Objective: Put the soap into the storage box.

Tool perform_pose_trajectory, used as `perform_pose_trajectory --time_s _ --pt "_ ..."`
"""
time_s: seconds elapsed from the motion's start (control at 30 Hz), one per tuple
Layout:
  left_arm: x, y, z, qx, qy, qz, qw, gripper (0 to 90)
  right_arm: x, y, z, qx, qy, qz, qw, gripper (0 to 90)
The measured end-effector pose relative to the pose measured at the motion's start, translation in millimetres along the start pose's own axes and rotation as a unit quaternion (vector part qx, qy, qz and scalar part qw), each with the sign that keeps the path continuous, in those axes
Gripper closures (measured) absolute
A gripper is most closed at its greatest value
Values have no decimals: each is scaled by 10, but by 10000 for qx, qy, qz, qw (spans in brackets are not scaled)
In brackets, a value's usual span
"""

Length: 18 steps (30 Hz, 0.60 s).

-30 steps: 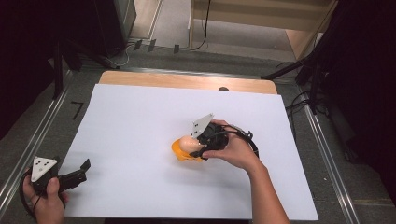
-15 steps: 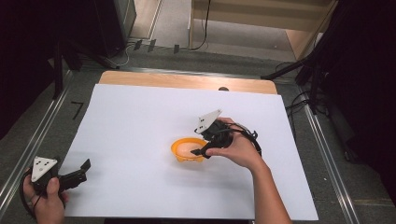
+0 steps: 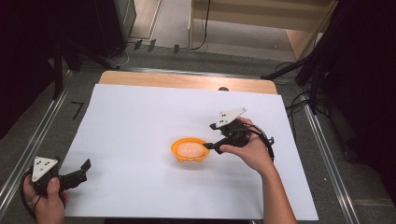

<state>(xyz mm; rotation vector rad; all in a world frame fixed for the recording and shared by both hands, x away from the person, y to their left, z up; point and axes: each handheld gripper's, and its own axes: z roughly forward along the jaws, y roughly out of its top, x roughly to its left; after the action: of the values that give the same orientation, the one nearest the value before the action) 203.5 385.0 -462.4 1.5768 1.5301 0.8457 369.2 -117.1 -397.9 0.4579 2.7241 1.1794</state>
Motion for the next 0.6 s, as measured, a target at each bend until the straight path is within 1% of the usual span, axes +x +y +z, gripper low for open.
perform_pose_trajectory --time_s 0.03,0.07,0.1,0.13,0.17,0.2,0.23,0.27,0.3,0.33,0.37,0.4,0.43,0.5,0.53,0.57,0.6 --pt "-1 0 -1 3 14 -10 10000 0 -13 -56 -47 -20 -93 152 9998 243" --pt "-1 1 -1 7 15 -13 10000 0 -13 -56 -47 -20 -93 152 9998 243" --pt "-1 0 -1 5 7 1 10000 0 -26 -87 -67 -43 -154 185 9997 243" --pt "-1 0 -1 -1 8 3 10000 0 -34 -118 -87 -59 -221 246 9994 238" --pt "-1 0 -2 4 10 4 10000 0 -50 -180 -127 -120 -297 380 9988 233" --pt "0 0 -1 3 10 6 10000 0 -50 -180 -127 -120 -297 380 9988 233" --pt "-1 0 -2 -2 6 4 10000 0 -54 -209 -148 -142 -335 473 9982 231" --pt "0 0 -2 0 4 6 10000 0 -60 -264 -187 -167 -465 584 9971 218" --pt "-1 0 -1 -6 5 -1 10000 0 -60 -264 -187 -167 -465 584 9971 218" --pt "-1 0 -1 1 7 0 10000 0 -74 -321 -229 -206 -569 679 9959 197" --pt "-2 0 -1 -1 12 5 10000 0 -79 -353 -250 -249 -641 712 9951 197" --pt "-2 1 -2 16 15 11 10000 0 -79 -353 -250 -249 -641 712 9951 197" --pt "-2 1 -3 11 12 14 10000 0 -85 -383 -270 -280 -687 760 9943 195" --pt "-1 -1 -2 -3 13 5 10000 0 -84 -446 -308 -335 -748 905 9925 194" --pt "-1 0 -3 -1 11 6 10000 0 -79 -478 -327 -350 -738 1000 9916 202" --pt "-1 0 -2 1 13 7 10000 0 -69 -543 -351 -319 -798 1055 9907 202" --pt "-2 0 -2 0 15 6 10000 0 -69 -543 -351 -319 -798 1055 9907 202"
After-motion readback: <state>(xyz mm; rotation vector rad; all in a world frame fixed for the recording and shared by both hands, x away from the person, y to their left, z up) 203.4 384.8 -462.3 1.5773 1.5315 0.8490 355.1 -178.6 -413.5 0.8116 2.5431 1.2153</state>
